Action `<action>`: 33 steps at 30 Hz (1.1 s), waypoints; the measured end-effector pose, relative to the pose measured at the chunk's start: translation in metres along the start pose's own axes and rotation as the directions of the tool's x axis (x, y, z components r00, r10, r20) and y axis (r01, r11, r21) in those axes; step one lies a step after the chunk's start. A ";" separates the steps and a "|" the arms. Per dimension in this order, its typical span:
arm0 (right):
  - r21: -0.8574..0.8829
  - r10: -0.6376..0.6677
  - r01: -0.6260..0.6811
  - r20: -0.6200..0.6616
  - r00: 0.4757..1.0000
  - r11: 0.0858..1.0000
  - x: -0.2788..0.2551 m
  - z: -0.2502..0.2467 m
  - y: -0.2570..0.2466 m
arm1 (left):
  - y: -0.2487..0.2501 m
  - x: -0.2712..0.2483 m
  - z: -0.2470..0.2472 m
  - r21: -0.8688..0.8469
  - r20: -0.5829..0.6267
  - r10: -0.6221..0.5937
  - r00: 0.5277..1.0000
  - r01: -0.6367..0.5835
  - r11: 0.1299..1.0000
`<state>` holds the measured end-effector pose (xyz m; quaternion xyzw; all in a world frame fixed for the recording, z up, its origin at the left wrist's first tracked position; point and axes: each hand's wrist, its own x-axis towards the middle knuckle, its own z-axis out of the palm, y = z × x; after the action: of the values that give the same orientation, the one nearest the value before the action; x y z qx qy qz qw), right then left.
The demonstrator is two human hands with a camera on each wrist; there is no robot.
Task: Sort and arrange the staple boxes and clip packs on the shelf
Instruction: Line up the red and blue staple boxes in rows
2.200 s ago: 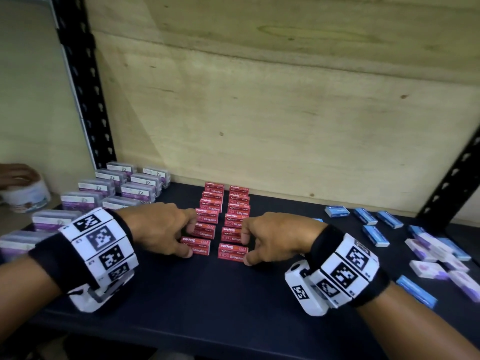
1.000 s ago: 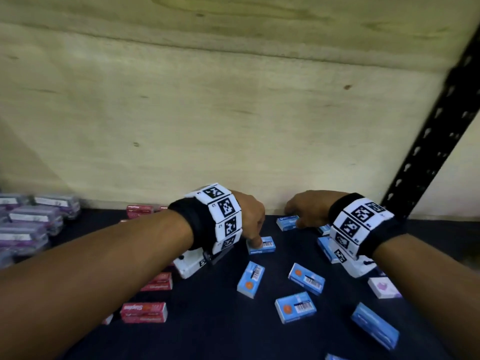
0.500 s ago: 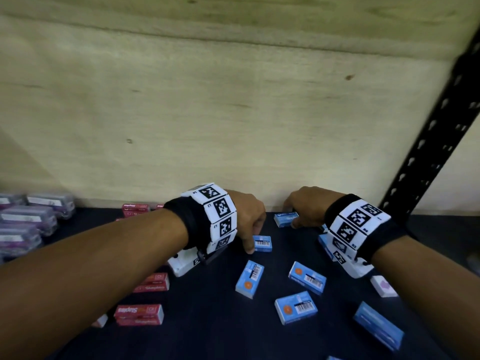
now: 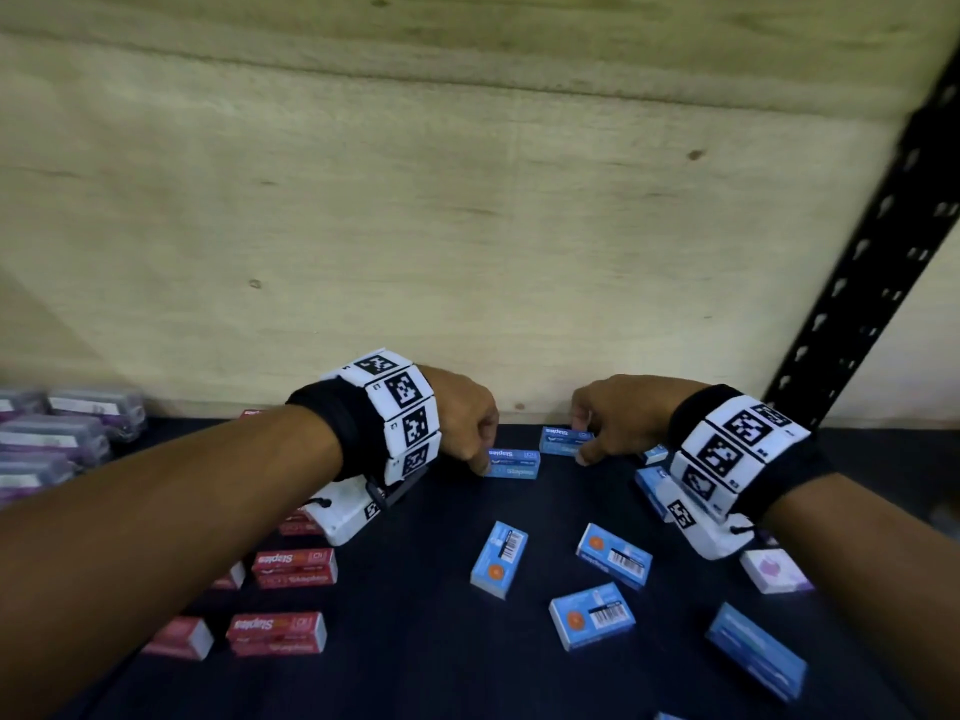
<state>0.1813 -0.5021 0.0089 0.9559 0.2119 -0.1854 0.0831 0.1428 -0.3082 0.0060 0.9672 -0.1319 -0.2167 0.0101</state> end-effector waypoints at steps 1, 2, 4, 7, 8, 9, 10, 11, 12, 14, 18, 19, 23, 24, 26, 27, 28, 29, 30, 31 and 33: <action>0.014 0.004 -0.004 0.004 1.000 1.000 -0.001 -0.001 0.001 | 0.000 0.000 0.000 0.010 -0.007 0.005 1.000 -0.005 1.000; 0.030 0.006 -0.006 0.006 1.000 1.000 -0.002 -0.002 0.002 | 0.000 0.000 0.001 0.019 -0.015 0.011 1.000 -0.010 1.000; 0.053 0.001 -0.001 0.007 1.000 0.999 -0.003 -0.003 0.003 | 0.001 0.001 0.003 0.037 -0.031 0.033 0.999 -0.032 0.999; 0.054 -0.004 0.004 0.009 1.000 0.999 -0.004 -0.004 0.002 | 0.002 0.003 0.004 0.087 -0.060 0.051 0.997 -0.046 0.995; 0.049 -0.003 0.003 0.007 1.000 0.999 -0.003 -0.003 0.002 | 0.002 0.004 0.004 0.112 -0.072 0.047 0.996 -0.039 0.993; 0.045 0.000 0.000 0.003 1.000 0.999 -0.003 -0.003 0.002 | 0.002 0.005 0.004 0.139 -0.087 0.036 0.996 -0.024 0.990; 0.045 0.003 -0.003 -0.006 1.000 0.999 -0.002 -0.003 0.002 | 0.001 0.006 0.004 0.162 -0.102 0.023 0.994 -0.006 0.987; 0.046 0.006 -0.005 -0.014 1.000 0.999 -0.001 -0.003 0.002 | 0.000 0.007 0.003 0.175 -0.118 0.009 0.993 0.012 0.985; 0.048 0.006 -0.005 -0.022 1.000 0.999 0.001 -0.003 0.003 | -0.001 0.007 0.003 0.179 -0.132 -0.005 0.991 0.028 0.983; 0.052 0.004 -0.003 -0.035 0.999 0.999 0.003 -0.002 0.001 | -0.005 0.009 0.001 0.169 -0.134 -0.021 0.991 0.044 0.985; 0.049 0.005 -0.002 -0.058 0.998 0.999 0.006 -0.001 -0.002 | -0.008 0.015 -0.003 0.122 -0.114 -0.033 0.993 0.047 0.991; 0.056 0.010 -0.007 -0.059 0.998 0.998 0.006 -0.002 -0.002 | -0.008 0.016 -0.004 0.110 -0.107 -0.037 0.994 0.048 0.993; 0.080 0.019 -0.015 -0.047 0.999 0.997 0.006 -0.004 -0.003 | -0.008 0.016 -0.006 0.072 -0.076 -0.058 0.995 0.064 0.995; 0.083 0.024 -0.020 -0.048 0.999 0.996 0.006 -0.004 -0.003 | -0.007 0.015 -0.005 0.075 -0.082 -0.061 0.995 0.067 0.995; 0.103 0.033 -0.027 -0.055 0.998 0.994 0.007 -0.003 -0.002 | -0.006 0.016 -0.003 0.086 -0.120 -0.051 0.991 0.062 0.994; 0.112 0.036 -0.030 -0.057 0.998 0.993 0.007 -0.003 -0.001 | -0.006 0.016 -0.001 0.090 -0.152 -0.052 0.987 0.066 0.994; 0.119 0.038 -0.031 -0.058 0.998 0.992 0.008 -0.002 -0.001 | -0.007 0.016 0.000 0.095 -0.180 -0.059 0.982 0.077 0.992; 0.125 0.039 -0.032 -0.054 0.998 0.992 0.008 -0.002 -0.001 | -0.009 0.016 0.002 0.097 -0.198 -0.061 0.978 0.081 0.992; 0.131 0.040 -0.033 -0.051 0.998 0.991 0.009 -0.002 -0.001 | -0.010 0.017 0.003 0.100 -0.207 -0.060 0.977 0.082 0.992; 0.138 0.040 -0.033 -0.049 0.998 0.990 0.009 -0.002 0.000 | -0.011 0.017 0.004 0.103 -0.210 -0.063 0.976 0.086 0.991; 0.146 0.040 -0.032 -0.052 0.998 0.989 0.009 -0.002 0.000 | -0.013 0.019 0.004 0.103 -0.216 -0.068 0.974 0.092 0.990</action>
<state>0.1894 -0.4985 0.0069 0.9679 0.1826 -0.1724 0.0108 0.1607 -0.3004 -0.0063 0.9884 -0.1028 -0.1048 -0.0390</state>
